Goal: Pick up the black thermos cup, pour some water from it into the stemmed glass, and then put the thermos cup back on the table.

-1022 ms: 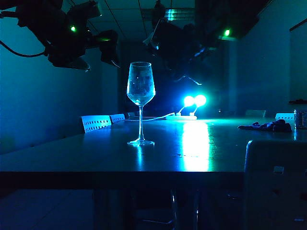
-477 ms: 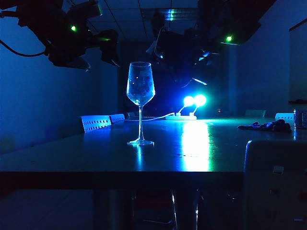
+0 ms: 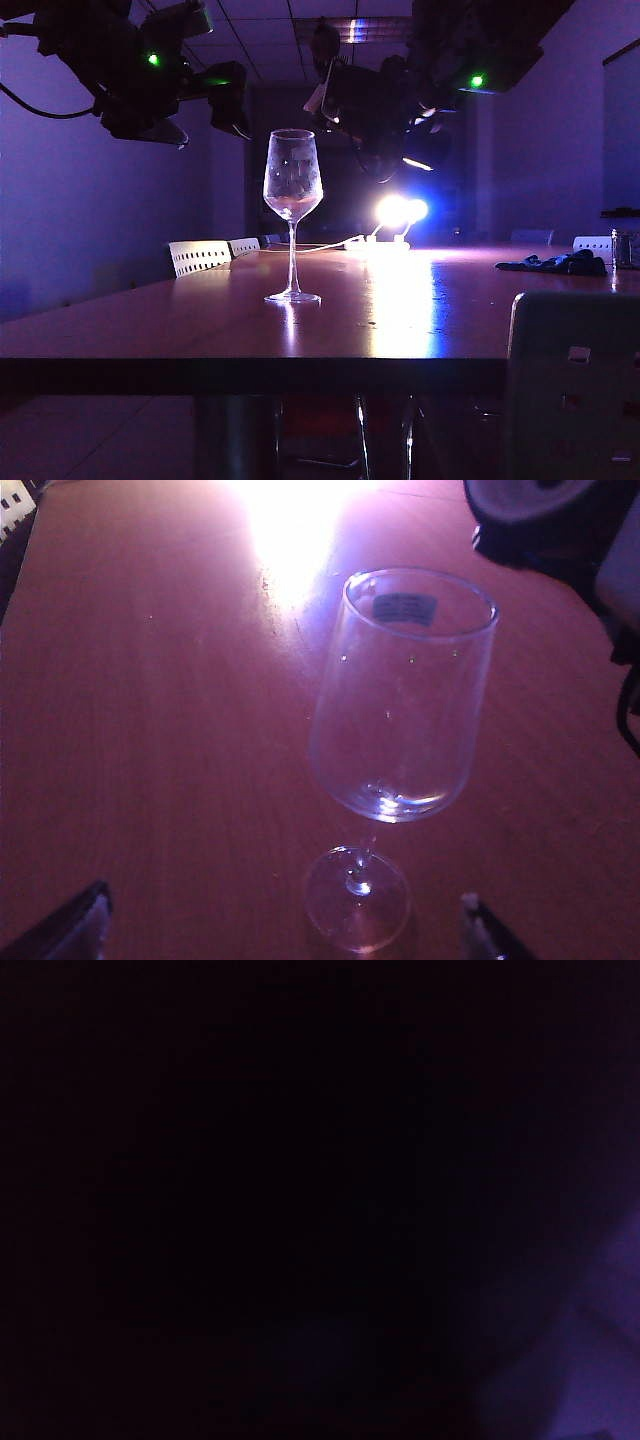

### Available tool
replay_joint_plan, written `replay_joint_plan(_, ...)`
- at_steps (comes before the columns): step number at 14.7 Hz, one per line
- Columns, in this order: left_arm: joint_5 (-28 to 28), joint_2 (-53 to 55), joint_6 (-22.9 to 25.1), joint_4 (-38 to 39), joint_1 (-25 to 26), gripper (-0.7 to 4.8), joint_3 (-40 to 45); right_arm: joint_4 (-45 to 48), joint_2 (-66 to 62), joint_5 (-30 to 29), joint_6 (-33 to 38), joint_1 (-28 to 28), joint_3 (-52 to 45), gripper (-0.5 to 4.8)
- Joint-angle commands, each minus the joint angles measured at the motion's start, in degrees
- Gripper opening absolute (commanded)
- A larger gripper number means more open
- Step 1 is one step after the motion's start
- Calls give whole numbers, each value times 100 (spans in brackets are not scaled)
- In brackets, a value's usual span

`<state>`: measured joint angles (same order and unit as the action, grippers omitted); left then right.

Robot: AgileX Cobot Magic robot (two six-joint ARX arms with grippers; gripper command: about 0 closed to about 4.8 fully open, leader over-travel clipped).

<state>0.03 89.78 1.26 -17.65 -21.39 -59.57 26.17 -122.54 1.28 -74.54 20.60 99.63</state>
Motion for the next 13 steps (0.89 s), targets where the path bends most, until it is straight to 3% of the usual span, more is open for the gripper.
replay_joint_plan(1, 39, -20, -24, 26, -9, 479, -26, 581, 109, -17, -411, 26, 107, 81)
replay_joint_plan(13, 42, -20, -26, 72, -9, 479, -24, 702, 109, -164, -1128, 31, 107, 81)
